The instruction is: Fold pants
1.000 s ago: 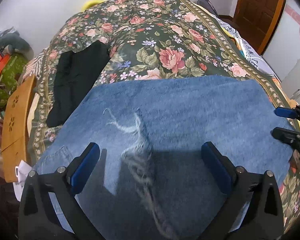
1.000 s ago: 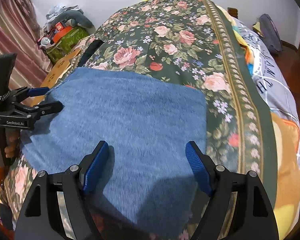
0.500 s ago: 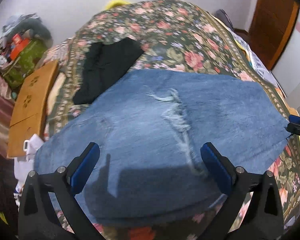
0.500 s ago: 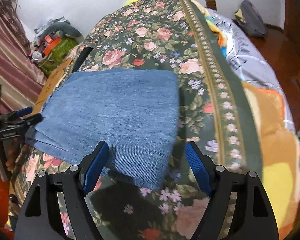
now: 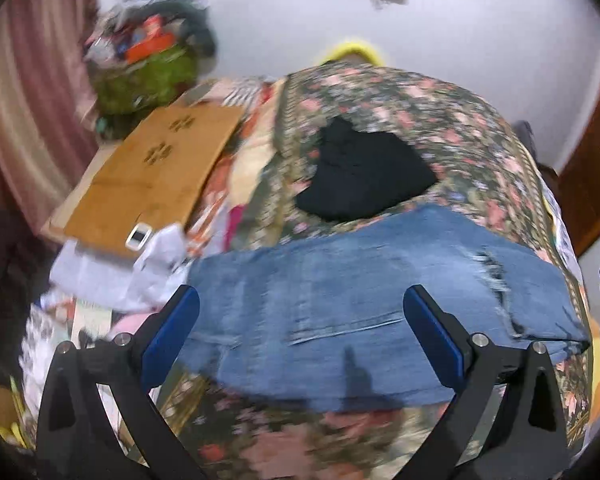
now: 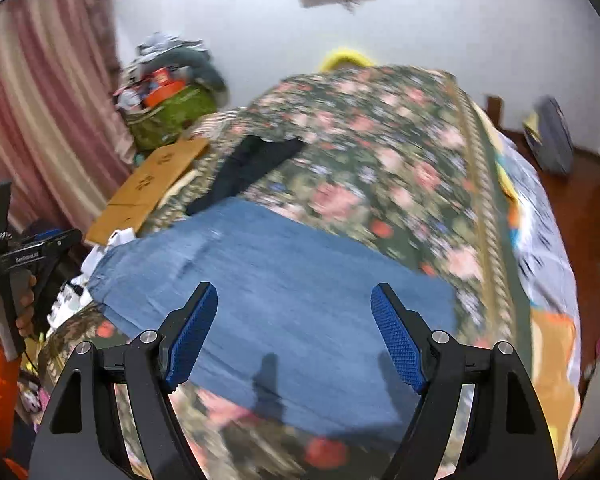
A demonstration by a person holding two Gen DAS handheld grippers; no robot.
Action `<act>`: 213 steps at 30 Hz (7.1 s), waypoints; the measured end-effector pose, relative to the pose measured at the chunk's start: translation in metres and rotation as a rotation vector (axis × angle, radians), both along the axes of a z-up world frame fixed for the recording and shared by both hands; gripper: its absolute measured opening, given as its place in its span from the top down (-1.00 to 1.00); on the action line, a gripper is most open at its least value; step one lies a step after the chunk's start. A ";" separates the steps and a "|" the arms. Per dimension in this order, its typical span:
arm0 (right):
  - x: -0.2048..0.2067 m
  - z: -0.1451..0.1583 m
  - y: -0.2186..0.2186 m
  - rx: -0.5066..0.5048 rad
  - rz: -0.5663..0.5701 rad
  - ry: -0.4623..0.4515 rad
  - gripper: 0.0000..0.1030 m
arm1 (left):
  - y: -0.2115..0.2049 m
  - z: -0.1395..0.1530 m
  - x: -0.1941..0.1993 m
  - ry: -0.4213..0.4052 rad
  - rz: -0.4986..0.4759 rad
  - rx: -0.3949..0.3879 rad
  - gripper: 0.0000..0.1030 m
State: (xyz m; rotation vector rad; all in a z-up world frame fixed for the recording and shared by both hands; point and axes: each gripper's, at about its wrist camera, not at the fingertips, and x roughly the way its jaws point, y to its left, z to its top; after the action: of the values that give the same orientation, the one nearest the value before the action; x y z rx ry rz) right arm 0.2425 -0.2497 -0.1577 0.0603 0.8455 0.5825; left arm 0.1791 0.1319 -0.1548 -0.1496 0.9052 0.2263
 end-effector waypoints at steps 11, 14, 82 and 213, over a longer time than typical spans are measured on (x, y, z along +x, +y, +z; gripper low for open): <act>0.018 -0.066 0.063 -0.080 0.059 0.187 -0.48 | 0.075 -0.092 -0.019 0.304 0.038 -0.346 -1.00; 0.015 -0.064 0.064 -0.098 0.063 0.181 -0.48 | 0.079 -0.111 -0.017 0.374 0.022 -0.463 -1.00; -0.009 -0.099 -0.089 0.165 -0.164 0.278 -0.52 | -0.357 0.036 0.103 -0.033 -0.760 0.031 0.65; 0.095 -0.019 0.026 -0.075 -0.024 0.023 -0.40 | -0.143 -0.010 0.154 -0.068 -0.437 0.130 -0.80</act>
State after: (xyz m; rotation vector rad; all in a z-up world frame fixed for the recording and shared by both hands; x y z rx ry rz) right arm 0.3370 -0.2237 -0.1766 0.0085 0.8874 0.5280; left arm 0.3327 -0.0112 -0.1645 0.1609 0.8307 -0.1262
